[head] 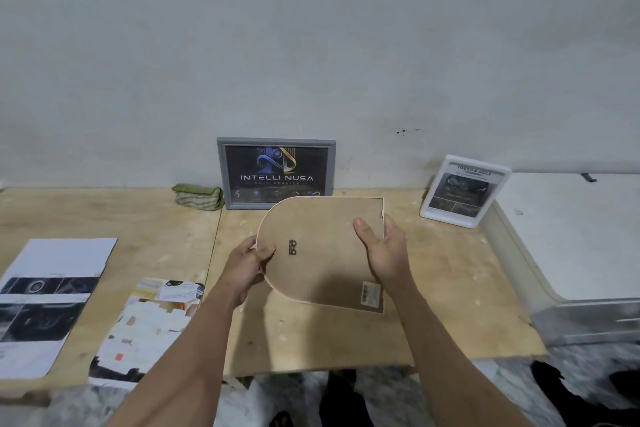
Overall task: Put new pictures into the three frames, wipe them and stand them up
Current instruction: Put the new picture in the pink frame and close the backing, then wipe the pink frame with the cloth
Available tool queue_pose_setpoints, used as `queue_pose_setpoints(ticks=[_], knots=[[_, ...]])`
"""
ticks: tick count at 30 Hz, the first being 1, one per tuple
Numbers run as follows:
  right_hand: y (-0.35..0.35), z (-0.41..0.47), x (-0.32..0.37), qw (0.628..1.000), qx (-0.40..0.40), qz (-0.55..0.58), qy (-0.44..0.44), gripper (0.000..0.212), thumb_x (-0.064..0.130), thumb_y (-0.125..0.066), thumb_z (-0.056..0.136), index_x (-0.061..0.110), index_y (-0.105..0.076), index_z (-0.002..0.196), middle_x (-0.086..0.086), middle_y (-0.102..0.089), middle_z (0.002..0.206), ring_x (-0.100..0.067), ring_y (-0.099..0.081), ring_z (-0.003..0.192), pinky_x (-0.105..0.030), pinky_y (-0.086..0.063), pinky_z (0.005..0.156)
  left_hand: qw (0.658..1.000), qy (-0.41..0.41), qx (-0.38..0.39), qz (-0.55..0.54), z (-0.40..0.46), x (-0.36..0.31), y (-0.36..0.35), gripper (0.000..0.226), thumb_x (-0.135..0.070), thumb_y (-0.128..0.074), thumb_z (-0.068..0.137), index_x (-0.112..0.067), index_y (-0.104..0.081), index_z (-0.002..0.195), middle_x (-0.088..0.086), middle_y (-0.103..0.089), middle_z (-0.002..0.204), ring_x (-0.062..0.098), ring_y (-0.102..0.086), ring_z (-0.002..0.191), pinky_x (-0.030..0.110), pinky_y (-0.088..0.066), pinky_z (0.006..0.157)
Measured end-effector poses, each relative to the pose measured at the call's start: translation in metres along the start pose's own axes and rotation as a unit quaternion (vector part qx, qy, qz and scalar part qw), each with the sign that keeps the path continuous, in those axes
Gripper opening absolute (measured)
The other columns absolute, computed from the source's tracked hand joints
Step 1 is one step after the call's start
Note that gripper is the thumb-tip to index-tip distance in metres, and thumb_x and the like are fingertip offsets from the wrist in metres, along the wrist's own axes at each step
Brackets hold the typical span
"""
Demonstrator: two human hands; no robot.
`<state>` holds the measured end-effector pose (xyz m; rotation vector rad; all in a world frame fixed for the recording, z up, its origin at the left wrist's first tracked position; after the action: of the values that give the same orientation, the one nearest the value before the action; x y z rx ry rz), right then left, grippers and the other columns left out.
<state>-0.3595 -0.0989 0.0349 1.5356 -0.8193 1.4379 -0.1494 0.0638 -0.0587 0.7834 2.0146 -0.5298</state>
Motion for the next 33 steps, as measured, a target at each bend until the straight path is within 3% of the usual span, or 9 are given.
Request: queue_pose_setpoints(ticks=[3, 6, 10, 13, 15, 17, 20, 27, 33], knots=[[-0.032, -0.015, 0.027, 0.984, 0.045, -0.130, 0.112, 0.020, 0.033, -0.065, 0.090, 0.014, -0.063, 0.094, 0.001, -0.069, 0.081, -0.018, -0.064, 0.075, -0.031, -0.051, 0.068, 0.998, 0.040, -0.026, 0.038, -0.005, -0.006, -0.003, 0.044, -0.037, -0.056, 0.100, -0.016, -0.050, 0.138, 0.008, -0.061, 0.117, 0.027, -0.065, 0.094, 0.036, -0.057, 0.072], [-0.076, -0.044, 0.045, 0.843, 0.087, -0.401, 0.347, 0.018, 0.027, -0.071, 0.080, 0.021, -0.054, 0.078, 0.004, -0.059, 0.071, -0.020, -0.054, 0.065, -0.028, -0.036, 0.056, 0.995, 0.073, 0.028, -0.055, -0.014, -0.025, -0.017, 0.056, -0.058, -0.050, 0.096, -0.007, -0.062, 0.116, 0.012, -0.069, 0.100, 0.025, -0.071, 0.074, 0.033, -0.058, 0.057], [-0.105, -0.066, 0.041, 0.767, 0.221, -0.399, 0.450, 0.015, 0.030, -0.057, 0.077, 0.023, -0.050, 0.088, -0.001, -0.059, 0.085, -0.022, -0.054, 0.078, -0.030, -0.044, 0.071, 0.997, 0.042, -0.021, -0.055, -0.015, -0.044, -0.004, 0.037, -0.018, -0.069, 0.087, 0.006, -0.067, 0.115, 0.019, -0.074, 0.096, 0.032, -0.068, 0.080, 0.046, -0.059, 0.082], [-0.101, -0.056, 0.030, 0.790, 0.320, -0.421, 0.310, 0.059, 0.072, -0.050, 0.078, 0.035, -0.049, 0.123, 0.005, -0.045, 0.125, -0.016, -0.038, 0.115, -0.034, -0.031, 0.098, 0.995, 0.029, -0.049, -0.087, -0.034, -0.048, 0.009, 0.025, -0.004, -0.061, 0.090, 0.007, -0.067, 0.112, 0.015, -0.074, 0.088, 0.029, -0.065, 0.074, 0.037, -0.059, 0.069], [-0.079, -0.037, 0.030, 0.853, 0.234, -0.402, 0.237, 0.068, 0.078, -0.039, 0.079, 0.039, -0.038, 0.134, 0.007, -0.035, 0.135, -0.015, -0.030, 0.124, -0.036, -0.028, 0.103, 0.995, 0.017, -0.050, -0.083, -0.045, -0.046, 0.017, 0.024, -0.005, -0.061, 0.091, 0.005, -0.069, 0.111, 0.015, -0.075, 0.092, 0.029, -0.067, 0.080, 0.037, -0.058, 0.072], [-0.050, -0.014, 0.032, 0.894, 0.088, -0.410, 0.157, 0.065, 0.075, -0.029, 0.084, 0.033, -0.041, 0.132, 0.002, -0.044, 0.131, -0.020, -0.042, 0.118, -0.040, -0.038, 0.097, 0.995, -0.003, -0.052, -0.091, -0.058, -0.045, 0.023, 0.026, -0.007, -0.062, 0.090, 0.004, -0.069, 0.113, 0.020, -0.074, 0.106, 0.035, -0.068, 0.092, 0.047, -0.055, 0.089], [-0.041, 0.003, 0.010, 0.925, 0.091, -0.370, -0.010, 0.065, 0.072, -0.019, 0.089, 0.022, -0.059, 0.103, -0.005, -0.065, 0.101, -0.026, -0.060, 0.088, -0.037, -0.049, 0.080, 0.992, -0.033, -0.057, -0.105, -0.080, -0.039, 0.025, 0.026, -0.009, -0.065, 0.090, 0.001, -0.069, 0.113, 0.020, -0.073, 0.107, 0.035, -0.067, 0.095, 0.050, -0.050, 0.096], [-0.079, -0.018, 0.006, 0.921, 0.130, -0.368, 0.020, 0.058, 0.065, -0.020, 0.094, 0.021, -0.053, 0.077, -0.010, -0.067, 0.085, -0.033, -0.060, 0.081, -0.036, -0.046, 0.071, 0.952, -0.066, -0.298, 0.017, -0.120, -0.012, 0.047, 0.046, -0.051, -0.051, 0.097, -0.006, -0.063, 0.094, 0.009, -0.068, 0.088, 0.028, -0.064, 0.083, 0.035, -0.049, 0.067], [-0.122, -0.039, 0.014, 0.916, 0.170, -0.361, 0.036, 0.055, 0.061, -0.023, 0.096, 0.019, -0.050, 0.073, -0.005, -0.060, 0.075, -0.028, -0.054, 0.072, -0.032, -0.038, 0.063, 0.923, -0.082, -0.375, -0.034, -0.144, -0.002, 0.077, 0.042, -0.054, -0.044, 0.099, -0.014, -0.056, 0.101, 0.009, -0.063, 0.093, 0.028, -0.062, 0.086, 0.044, -0.052, 0.079]])
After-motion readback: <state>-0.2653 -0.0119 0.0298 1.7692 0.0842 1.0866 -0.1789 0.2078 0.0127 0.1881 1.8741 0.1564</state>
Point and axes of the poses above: each hand's wrist, its own z-axis towards the middle knuckle, its own y-axis out of the back of the hand, x = y × z, the point moved 7 cm from there along z, towards the middle knuckle
